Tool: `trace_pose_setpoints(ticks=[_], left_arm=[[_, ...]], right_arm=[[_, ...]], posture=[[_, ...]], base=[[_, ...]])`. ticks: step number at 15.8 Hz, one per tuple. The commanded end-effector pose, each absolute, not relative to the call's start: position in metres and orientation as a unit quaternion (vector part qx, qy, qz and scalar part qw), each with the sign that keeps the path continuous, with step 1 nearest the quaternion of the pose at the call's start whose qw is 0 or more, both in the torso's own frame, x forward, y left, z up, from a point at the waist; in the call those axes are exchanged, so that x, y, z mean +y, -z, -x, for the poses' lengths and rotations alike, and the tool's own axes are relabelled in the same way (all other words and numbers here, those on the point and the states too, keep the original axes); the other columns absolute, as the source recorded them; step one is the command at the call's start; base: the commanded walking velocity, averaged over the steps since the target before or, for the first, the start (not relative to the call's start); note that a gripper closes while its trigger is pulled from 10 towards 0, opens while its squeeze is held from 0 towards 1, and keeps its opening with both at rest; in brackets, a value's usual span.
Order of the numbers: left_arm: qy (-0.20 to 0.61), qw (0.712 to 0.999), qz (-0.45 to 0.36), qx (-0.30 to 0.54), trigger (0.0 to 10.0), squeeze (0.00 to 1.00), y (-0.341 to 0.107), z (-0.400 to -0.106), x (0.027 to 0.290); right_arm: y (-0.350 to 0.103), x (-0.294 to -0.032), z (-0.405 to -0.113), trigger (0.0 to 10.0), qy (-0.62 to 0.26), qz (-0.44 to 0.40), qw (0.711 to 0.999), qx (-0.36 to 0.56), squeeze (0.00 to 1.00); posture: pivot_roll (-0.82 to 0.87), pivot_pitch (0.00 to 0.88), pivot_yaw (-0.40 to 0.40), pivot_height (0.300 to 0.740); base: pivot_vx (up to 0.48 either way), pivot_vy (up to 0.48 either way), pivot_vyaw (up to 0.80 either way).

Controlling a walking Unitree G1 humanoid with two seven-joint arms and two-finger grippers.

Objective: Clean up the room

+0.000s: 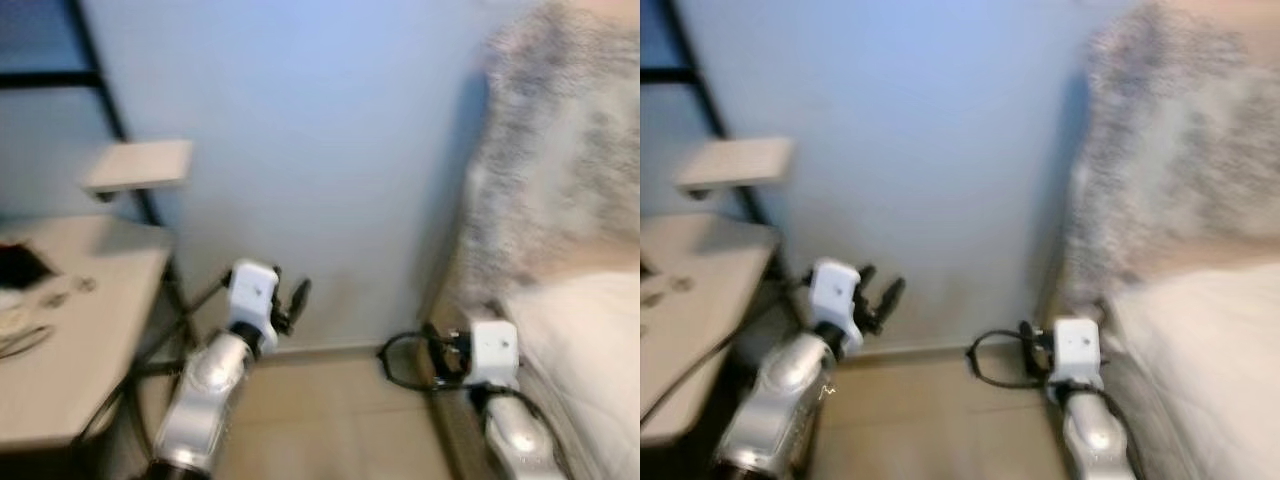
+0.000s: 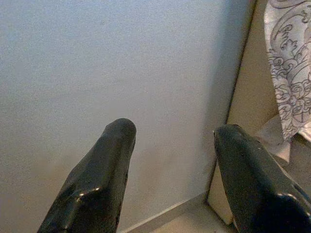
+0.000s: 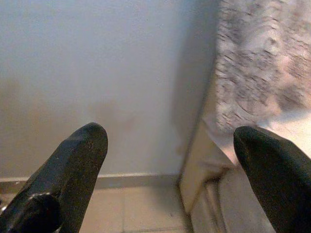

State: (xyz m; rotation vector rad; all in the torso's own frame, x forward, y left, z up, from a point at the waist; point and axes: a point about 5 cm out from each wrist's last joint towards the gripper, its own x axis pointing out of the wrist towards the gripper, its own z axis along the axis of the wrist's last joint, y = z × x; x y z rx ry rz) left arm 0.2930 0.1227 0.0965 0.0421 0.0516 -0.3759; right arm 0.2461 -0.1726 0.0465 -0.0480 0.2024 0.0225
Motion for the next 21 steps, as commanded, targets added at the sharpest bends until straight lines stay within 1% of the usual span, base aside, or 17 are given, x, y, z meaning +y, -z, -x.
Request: trace_pose_setpoints(ticks=[1, 3, 5, 6, 9, 10, 12, 13, 16, 17, 18, 19, 21], left_arm=[[0.192, 0.981, -0.022, 0.030, 10.0, 0.00, -0.092, -0.294, 0.124], [0.209, 0.977, -0.011, 0.032, 10.0, 0.00, -0.092, -0.293, 0.122], [0.211, 0.977, -0.013, 0.032, 10.0, 0.00, -0.092, -0.295, 0.123], [0.230, 0.973, -0.003, 0.033, 10.0, 0.00, -0.092, -0.295, 0.122], [0.219, 0.975, -0.018, 0.033, 10.0, 0.00, -0.092, -0.300, 0.127], [0.198, 0.979, -0.007, 0.045, 10.0, 0.00, -0.090, -0.302, 0.134], [0.176, 0.982, -0.013, 0.060, 10.0, 0.00, -0.083, -0.300, 0.142], [0.176, 0.982, -0.024, 0.057, 10.0, 0.00, -0.082, -0.298, 0.142], [0.181, 0.982, -0.033, 0.044, 10.0, 0.00, -0.085, -0.300, 0.137], [0.176, 0.983, -0.039, 0.034, 10.0, 0.37, -0.087, -0.301, 0.136], [0.178, 0.983, -0.038, 0.033, 10.0, 1.00, -0.087, -0.302, 0.136], [0.185, 0.982, -0.036, 0.011, 10.0, 1.00, -0.094, -0.305, 0.135], [0.193, 0.980, -0.039, -0.007, 10.0, 1.00, -0.103, -0.310, 0.131]], right_arm=[[-0.050, -0.178, -0.248, 10.0, -0.003, 0.026, 0.996, 0.088, 0.00], [-0.052, -0.180, -0.249, 10.0, 0.001, 0.031, 0.996, 0.084, 0.00], [-0.051, -0.182, -0.250, 10.0, 0.004, 0.032, 0.996, 0.086, 0.00], [-0.051, -0.182, -0.250, 10.0, 0.006, 0.039, 0.996, 0.082, 0.00], [-0.051, -0.194, -0.249, 10.0, 0.049, 0.055, 0.994, 0.075, 0.00], [-0.053, -0.195, -0.248, 10.0, 0.058, 0.045, 0.995, 0.069, 0.00], [-0.050, -0.194, -0.241, 10.0, 0.060, 0.029, 0.995, 0.075, 0.00], [-0.048, -0.195, -0.235, 10.0, 0.065, 0.026, 0.995, 0.076, 0.00], [-0.047, -0.195, -0.237, 10.0, 0.077, 0.021, 0.994, 0.071, 0.00], [-0.053, -0.192, -0.241, 10.0, 0.076, 0.016, 0.996, 0.050, 0.00], [-0.058, -0.191, -0.243, 10.0, 0.075, 0.018, 0.996, 0.034, 0.00], [-0.075, -0.191, -0.248, 10.0, 0.077, 0.031, 0.997, -0.009, 1.00], [-0.081, -0.191, -0.252, 10.0, 0.079, 0.031, 0.996, -0.020, 1.00]], posture=[[0.16, 0.000, -0.009, 0.740], [0.16, 0.000, -0.009, 0.740], [0.16, 0.000, -0.008, 0.740], [0.17, 0.000, -0.012, 0.740], [0.18, 0.000, -0.012, 0.740], [0.17, 0.000, -0.006, 0.740], [0.16, 0.000, -0.005, 0.740], [0.16, 0.000, 0.002, 0.740], [0.16, 0.000, 0.007, 0.740], [0.15, 0.000, 0.010, 0.740], [0.15, 0.000, 0.011, 0.740], [0.15, 0.000, 0.013, 0.740], [0.15, 0.000, 0.015, 0.740]], base=[[0.000, -0.480, -0.80], [0.000, -0.480, -0.80], [0.000, 0.000, -0.80], [0.000, 0.000, -0.80], [0.000, 0.000, -0.80], [0.000, 0.000, -0.80], [0.000, 0.000, -0.80], [0.000, 0.000, -0.80], [0.000, 0.000, -0.80], [0.000, 0.000, -0.80], [0.000, 0.000, -0.80], [0.000, 0.000, -0.80], [0.000, 0.000, -0.80]])
